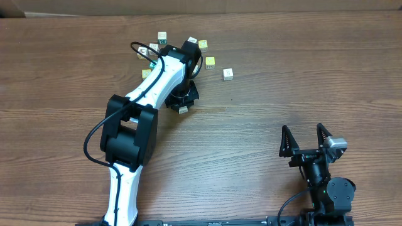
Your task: Form a circle
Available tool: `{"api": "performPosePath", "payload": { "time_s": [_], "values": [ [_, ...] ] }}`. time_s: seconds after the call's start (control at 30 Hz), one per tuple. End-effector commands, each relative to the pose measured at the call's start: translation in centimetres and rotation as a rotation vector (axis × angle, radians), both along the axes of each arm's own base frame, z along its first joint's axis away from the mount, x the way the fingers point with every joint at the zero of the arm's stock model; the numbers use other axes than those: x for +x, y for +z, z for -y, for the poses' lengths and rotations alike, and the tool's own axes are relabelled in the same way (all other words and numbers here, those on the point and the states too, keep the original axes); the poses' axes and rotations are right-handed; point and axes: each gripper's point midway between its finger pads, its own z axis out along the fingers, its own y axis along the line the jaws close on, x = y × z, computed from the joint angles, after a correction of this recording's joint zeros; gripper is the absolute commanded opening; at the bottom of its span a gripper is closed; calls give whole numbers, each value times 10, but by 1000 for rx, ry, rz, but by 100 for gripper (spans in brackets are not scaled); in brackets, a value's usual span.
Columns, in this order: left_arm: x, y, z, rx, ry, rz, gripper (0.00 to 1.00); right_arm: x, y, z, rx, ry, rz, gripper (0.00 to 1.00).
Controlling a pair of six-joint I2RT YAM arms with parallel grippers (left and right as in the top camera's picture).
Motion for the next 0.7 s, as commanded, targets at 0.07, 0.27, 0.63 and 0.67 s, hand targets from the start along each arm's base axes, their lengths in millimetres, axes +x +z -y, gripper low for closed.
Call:
{"api": "performPosePath", "payload": {
  "time_s": [0.07,0.27,0.63,0.67],
  "values": [
    [2,-1,-10,63,171,25,21,0,-2,0,3,-4,3,100],
    [3,-1,-10,69,239,34,23,0,-1,0,3,-4,4,100],
    [13,-1,-8,57,313,78,25,0,-2,0,3,-4,3,100],
    [15,-1,-8,54,315,84,25,0,-2,0,3,-4,3,100]
  ]
}}
